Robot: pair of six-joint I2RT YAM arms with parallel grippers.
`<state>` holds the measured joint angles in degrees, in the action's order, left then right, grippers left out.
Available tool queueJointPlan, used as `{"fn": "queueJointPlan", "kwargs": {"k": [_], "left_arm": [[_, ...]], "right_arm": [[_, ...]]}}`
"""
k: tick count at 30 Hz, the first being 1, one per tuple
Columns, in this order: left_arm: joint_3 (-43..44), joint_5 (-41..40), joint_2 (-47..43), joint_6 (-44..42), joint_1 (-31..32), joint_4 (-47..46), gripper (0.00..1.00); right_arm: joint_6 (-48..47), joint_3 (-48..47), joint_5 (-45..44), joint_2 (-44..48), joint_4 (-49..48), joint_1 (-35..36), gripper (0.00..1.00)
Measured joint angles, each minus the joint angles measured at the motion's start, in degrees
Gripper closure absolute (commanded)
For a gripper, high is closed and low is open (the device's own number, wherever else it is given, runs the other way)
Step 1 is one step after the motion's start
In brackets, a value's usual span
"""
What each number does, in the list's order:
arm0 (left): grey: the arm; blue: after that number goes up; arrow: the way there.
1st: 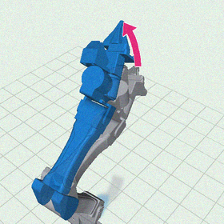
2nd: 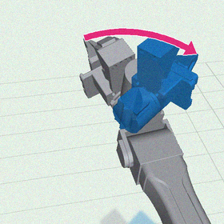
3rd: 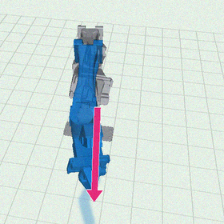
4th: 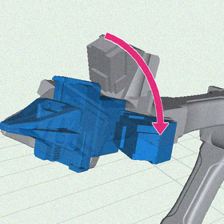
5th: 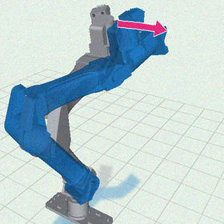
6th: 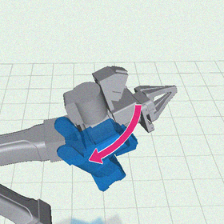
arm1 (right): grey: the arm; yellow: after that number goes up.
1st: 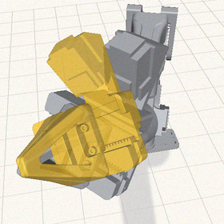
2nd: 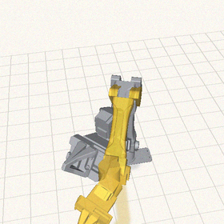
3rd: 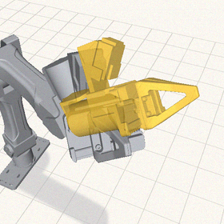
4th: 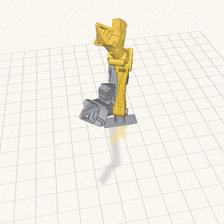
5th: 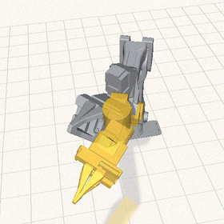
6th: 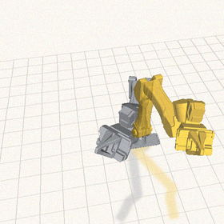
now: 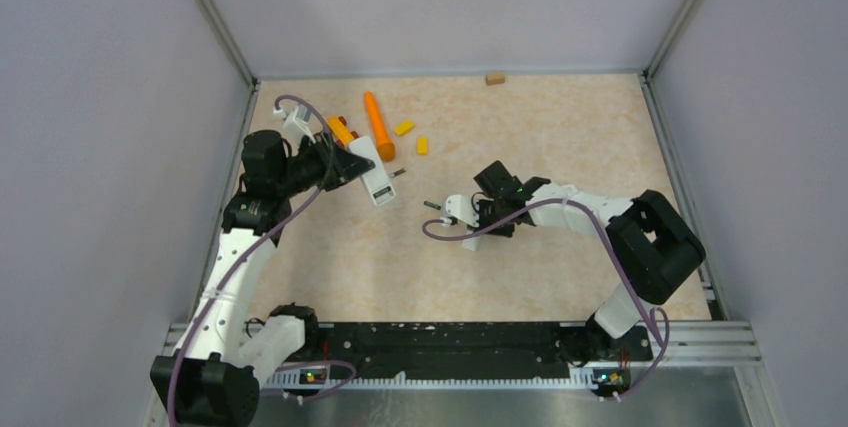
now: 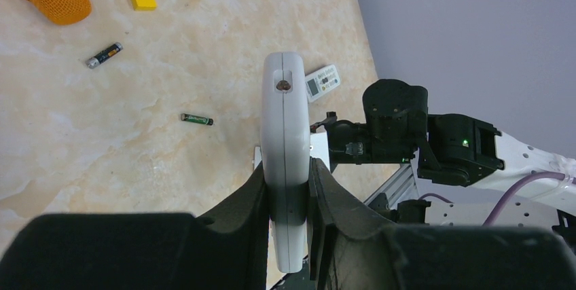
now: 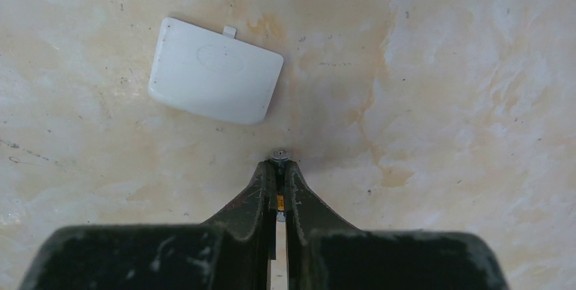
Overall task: Load the batteries into the remote control
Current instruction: Pick up the battery from the center of the board, then load the battery into the remote control.
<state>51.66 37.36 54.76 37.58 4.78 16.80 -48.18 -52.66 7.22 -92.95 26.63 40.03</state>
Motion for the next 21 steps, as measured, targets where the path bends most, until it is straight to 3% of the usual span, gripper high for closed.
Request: {"fn": "queueJointPlan", "kwargs": {"k": [9, 14, 21], "left_arm": [[-0.02, 3.98, 1.36, 1.20, -0.07, -0.81, 1.00], [-0.59, 7.28, 5.03, 2.58, 0.59, -2.36, 1.00], [-1.55, 11.10, 9.88, 3.45, 6.67, -6.05, 1.00]], "right_arm": [[1.29, 0.31, 2.51, 3.39, -2.36, -0.09, 1.00], [5.03, 1.42, 9.31, 16.28, -8.83, -0.04, 1.00], [13.88, 5.44, 19.56, 32.37, -26.21, 4.52, 1.00]]}}
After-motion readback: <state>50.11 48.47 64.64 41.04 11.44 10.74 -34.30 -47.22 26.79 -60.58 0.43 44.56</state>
